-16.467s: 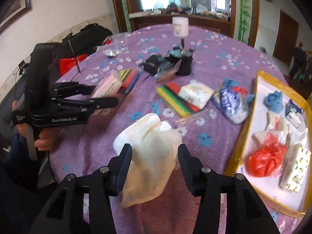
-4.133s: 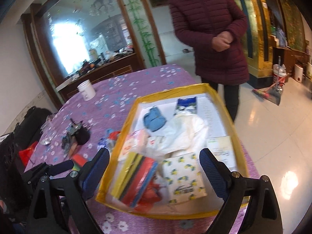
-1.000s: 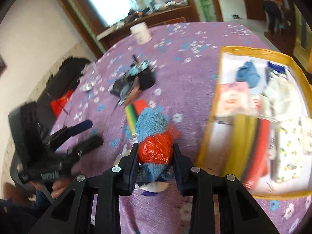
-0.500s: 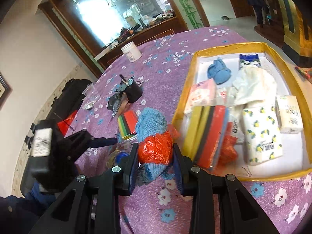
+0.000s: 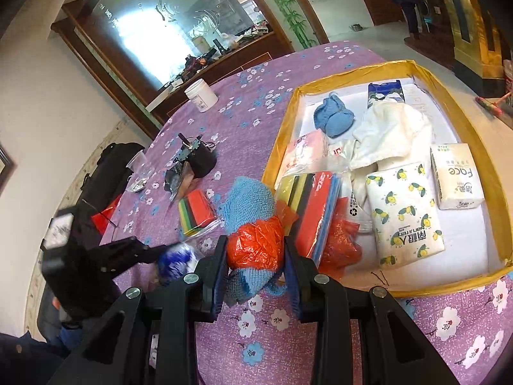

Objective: Organize soft objects
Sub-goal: 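Grasp the blue-white plastic bag with the left gripper while the right holds the blue cloth, then lower both items into the tray and open both grippers, then withdraw both tools from the tray toward the table, then grasp the black snack pouch with the left gripper while the right grasps the striped sponge pack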

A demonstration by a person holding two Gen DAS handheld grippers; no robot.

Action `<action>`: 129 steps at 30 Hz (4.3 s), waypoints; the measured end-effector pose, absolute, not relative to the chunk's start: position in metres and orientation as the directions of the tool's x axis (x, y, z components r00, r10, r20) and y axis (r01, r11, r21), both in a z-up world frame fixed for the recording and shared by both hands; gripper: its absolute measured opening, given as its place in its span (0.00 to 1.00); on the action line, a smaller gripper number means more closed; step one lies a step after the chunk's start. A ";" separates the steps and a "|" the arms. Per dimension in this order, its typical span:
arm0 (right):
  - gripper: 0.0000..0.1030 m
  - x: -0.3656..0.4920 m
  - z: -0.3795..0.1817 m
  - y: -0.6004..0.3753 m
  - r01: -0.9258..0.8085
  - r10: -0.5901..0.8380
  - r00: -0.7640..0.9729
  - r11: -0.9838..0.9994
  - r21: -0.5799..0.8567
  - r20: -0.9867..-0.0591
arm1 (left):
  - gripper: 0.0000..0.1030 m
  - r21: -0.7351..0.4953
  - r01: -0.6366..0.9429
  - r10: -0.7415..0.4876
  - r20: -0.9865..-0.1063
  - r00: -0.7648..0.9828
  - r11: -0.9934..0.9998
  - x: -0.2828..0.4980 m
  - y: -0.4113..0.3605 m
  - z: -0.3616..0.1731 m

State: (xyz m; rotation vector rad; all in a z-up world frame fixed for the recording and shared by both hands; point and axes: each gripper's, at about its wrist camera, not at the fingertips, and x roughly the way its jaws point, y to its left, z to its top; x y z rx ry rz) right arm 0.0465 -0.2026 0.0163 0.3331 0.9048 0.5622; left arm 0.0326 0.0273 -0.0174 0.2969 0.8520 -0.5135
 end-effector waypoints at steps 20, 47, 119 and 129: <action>0.34 0.120 0.034 -0.258 -0.131 0.397 0.585 0.907 0.401 -0.707 | 0.48 -0.108 0.487 -0.395 -0.745 0.538 0.867 0.152 -0.051 0.025; 0.58 0.138 0.036 -0.278 -0.010 0.250 0.631 0.949 0.314 -0.735 | 0.72 -0.169 0.475 -0.423 -0.756 0.499 0.864 0.183 -0.077 0.017; 0.44 0.125 -0.031 -0.014 -0.555 0.538 0.386 0.784 0.277 -0.750 | 0.51 -0.256 -0.429 -0.009 -0.866 0.500 0.866 0.186 0.219 -0.043; 0.44 0.124 -0.029 -0.018 -0.542 0.532 0.412 0.795 0.271 -0.740 | 0.35 -0.204 -0.387 0.055 -0.825 0.563 0.899 0.161 0.218 -0.033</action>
